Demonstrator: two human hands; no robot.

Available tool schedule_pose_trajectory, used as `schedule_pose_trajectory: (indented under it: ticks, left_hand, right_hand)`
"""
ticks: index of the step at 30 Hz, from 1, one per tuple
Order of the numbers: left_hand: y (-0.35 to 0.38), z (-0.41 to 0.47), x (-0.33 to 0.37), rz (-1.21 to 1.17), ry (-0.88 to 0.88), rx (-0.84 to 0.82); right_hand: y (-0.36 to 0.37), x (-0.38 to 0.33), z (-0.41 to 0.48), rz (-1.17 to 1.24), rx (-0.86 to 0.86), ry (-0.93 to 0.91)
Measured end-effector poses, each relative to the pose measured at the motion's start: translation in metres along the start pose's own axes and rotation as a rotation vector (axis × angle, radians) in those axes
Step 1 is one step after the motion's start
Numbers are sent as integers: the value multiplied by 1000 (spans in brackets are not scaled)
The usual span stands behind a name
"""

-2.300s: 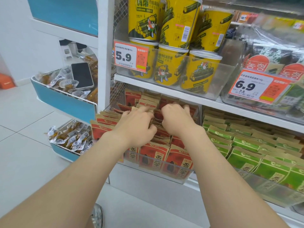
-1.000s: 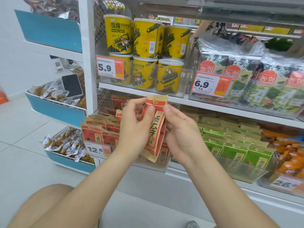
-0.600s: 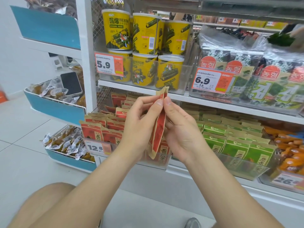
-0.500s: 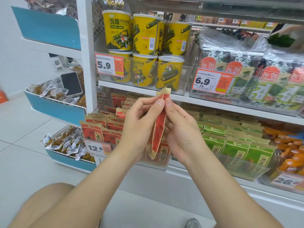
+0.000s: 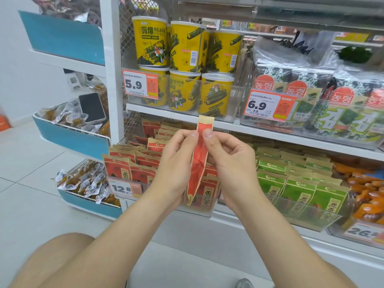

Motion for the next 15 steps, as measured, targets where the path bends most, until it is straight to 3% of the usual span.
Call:
schedule_pose_trajectory:
  ticks: [6,11,15]
  left_hand:
    - [-4,4,-10,-203,-144,65]
    - [-19,13,-8,-240,-178,202]
    - [-17,16,-5,-175,-165,129]
  right_hand:
    - [9,-4,-1,-283,-120,-134]
    - [15,8,-9,-473,-331,1]
    - [12,3,-7,-380,-215,7]
Point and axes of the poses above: each hand's wrist, its own z-axis towards the middle knuckle, its own y-axis out of the palm, x = y × z, the point moved 7 cm from there along z, towards the middle knuckle, and after that the axes turned 10 degrees about x, right-handed, at the moved point
